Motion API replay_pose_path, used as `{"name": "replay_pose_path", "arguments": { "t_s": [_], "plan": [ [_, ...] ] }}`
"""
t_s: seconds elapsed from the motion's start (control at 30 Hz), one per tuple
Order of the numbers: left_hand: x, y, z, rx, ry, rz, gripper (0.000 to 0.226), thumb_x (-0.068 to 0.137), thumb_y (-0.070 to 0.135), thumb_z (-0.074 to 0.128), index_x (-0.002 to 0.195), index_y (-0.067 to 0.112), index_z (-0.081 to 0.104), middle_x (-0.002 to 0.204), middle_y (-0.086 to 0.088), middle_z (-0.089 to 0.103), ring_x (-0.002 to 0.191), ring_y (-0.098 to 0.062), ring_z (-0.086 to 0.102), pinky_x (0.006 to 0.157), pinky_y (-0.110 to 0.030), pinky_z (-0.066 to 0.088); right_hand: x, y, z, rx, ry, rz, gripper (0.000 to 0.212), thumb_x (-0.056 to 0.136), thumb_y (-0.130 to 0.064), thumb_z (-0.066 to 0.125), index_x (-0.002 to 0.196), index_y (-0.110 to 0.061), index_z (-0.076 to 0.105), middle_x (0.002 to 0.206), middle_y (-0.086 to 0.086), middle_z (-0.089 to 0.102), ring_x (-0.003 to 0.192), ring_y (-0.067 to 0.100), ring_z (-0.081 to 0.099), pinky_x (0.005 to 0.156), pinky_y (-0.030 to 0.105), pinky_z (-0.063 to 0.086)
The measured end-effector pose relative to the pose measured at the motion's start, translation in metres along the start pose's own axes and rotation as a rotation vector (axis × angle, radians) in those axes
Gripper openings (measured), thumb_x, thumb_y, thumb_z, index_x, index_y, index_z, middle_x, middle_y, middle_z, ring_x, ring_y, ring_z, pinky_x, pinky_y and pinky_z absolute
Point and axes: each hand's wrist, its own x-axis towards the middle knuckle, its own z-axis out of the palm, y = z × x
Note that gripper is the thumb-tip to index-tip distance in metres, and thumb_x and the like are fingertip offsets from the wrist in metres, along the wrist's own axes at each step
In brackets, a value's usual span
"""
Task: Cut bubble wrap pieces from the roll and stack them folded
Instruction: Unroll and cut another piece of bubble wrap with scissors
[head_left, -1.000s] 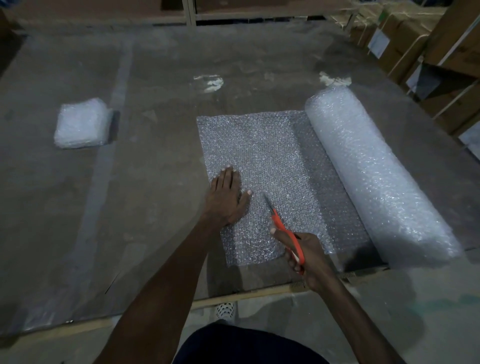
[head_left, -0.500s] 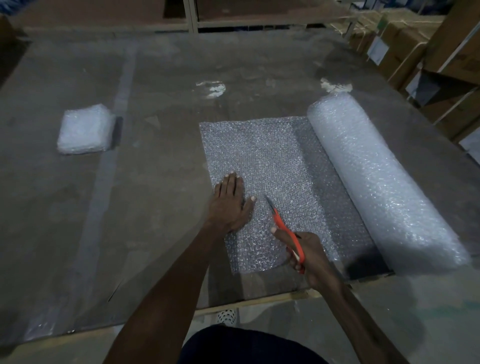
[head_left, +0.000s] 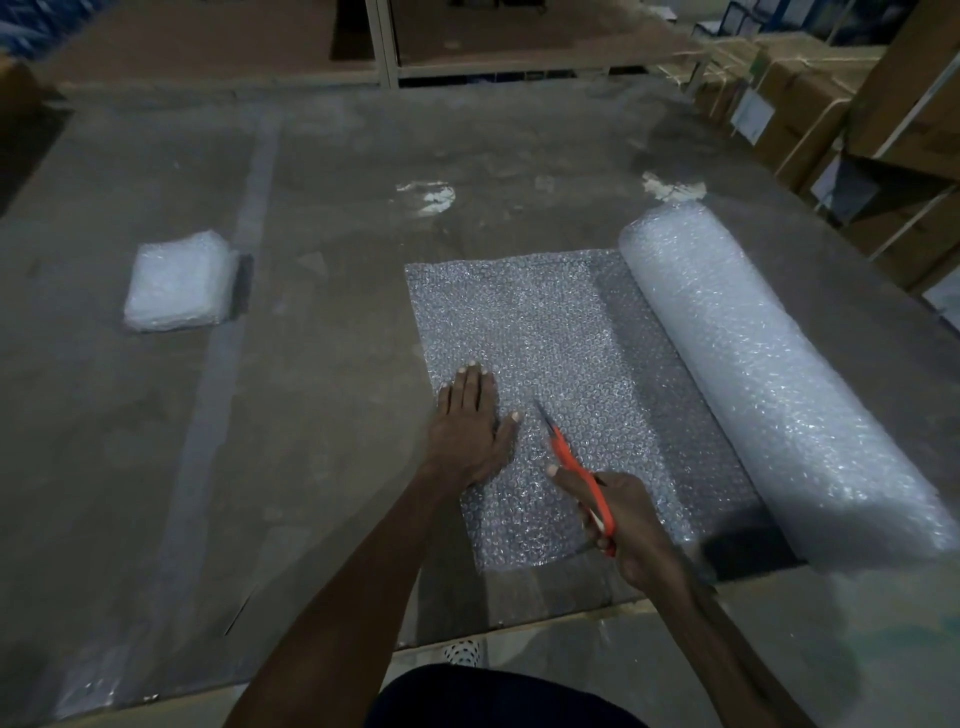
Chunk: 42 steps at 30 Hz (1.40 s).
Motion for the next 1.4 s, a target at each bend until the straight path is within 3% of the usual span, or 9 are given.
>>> {"name": "replay_pose_path", "arguments": {
  "t_s": [0.13, 0.57, 0.8, 1.0, 1.17, 1.4],
  "plan": [
    [0.0, 0.0, 0.0, 0.001, 0.003, -0.003, 0.084, 0.095, 0.06, 0.007, 0.159, 0.006, 0.004, 0.167, -0.015, -0.004, 0.154, -0.029, -0.007, 0.123, -0.043, -0.005, 0.003, -0.005, 0.004, -0.001, 0.006, 0.005, 0.038, 0.08, -0.037, 0.085, 0.07, -0.007, 0.065, 0.051, 0.008, 0.054, 0.036, 0.014, 0.042, 0.037, 0.018, 0.031],
    [0.001, -0.001, 0.001, -0.032, 0.002, 0.017, 0.08, 0.1, 0.059, 0.013, 0.159, 0.005, 0.0, 0.166, -0.016, -0.007, 0.153, -0.03, -0.009, 0.121, -0.042, -0.01, 0.01, -0.013, 0.01, 0.019, -0.007, 0.002, 0.038, 0.079, -0.034, 0.085, 0.062, -0.01, 0.061, 0.047, 0.005, 0.049, 0.036, 0.014, 0.038, 0.038, 0.018, 0.029],
    [0.019, -0.012, -0.005, 0.023, 0.047, 0.013, 0.082, 0.096, 0.06, 0.006, 0.155, 0.004, 0.021, 0.162, -0.018, 0.019, 0.148, -0.036, 0.017, 0.12, -0.053, 0.012, 0.02, -0.02, 0.015, 0.046, -0.004, 0.021, 0.04, 0.077, -0.039, 0.086, 0.079, -0.004, 0.066, 0.052, 0.009, 0.051, 0.036, 0.014, 0.039, 0.037, 0.018, 0.028],
    [0.052, -0.027, -0.019, 0.016, 0.023, -0.004, 0.08, 0.098, 0.057, 0.01, 0.156, 0.001, 0.012, 0.165, -0.02, 0.008, 0.152, -0.036, 0.004, 0.121, -0.051, 0.0, 0.021, -0.016, 0.016, 0.05, -0.002, 0.019, 0.04, 0.076, -0.034, 0.087, 0.078, -0.002, 0.064, 0.049, 0.008, 0.049, 0.036, 0.014, 0.037, 0.037, 0.018, 0.03],
    [0.066, -0.044, -0.023, 0.046, 0.005, 0.011, 0.075, 0.104, 0.053, 0.014, 0.157, 0.001, 0.007, 0.166, -0.021, 0.003, 0.153, -0.035, 0.0, 0.123, -0.048, 0.002, 0.024, -0.021, 0.019, 0.064, 0.005, 0.038, 0.038, 0.077, -0.035, 0.086, 0.065, -0.009, 0.062, 0.049, 0.007, 0.05, 0.034, 0.014, 0.038, 0.036, 0.018, 0.029],
    [0.068, -0.05, -0.017, 0.055, 0.023, 0.021, 0.077, 0.103, 0.055, 0.015, 0.158, 0.002, 0.009, 0.166, -0.02, 0.005, 0.153, -0.034, 0.002, 0.123, -0.047, 0.003, 0.035, -0.026, 0.022, 0.04, -0.003, 0.024, 0.037, 0.077, -0.037, 0.087, 0.066, -0.008, 0.065, 0.054, 0.011, 0.052, 0.036, 0.015, 0.038, 0.037, 0.018, 0.029]
  ]
}}
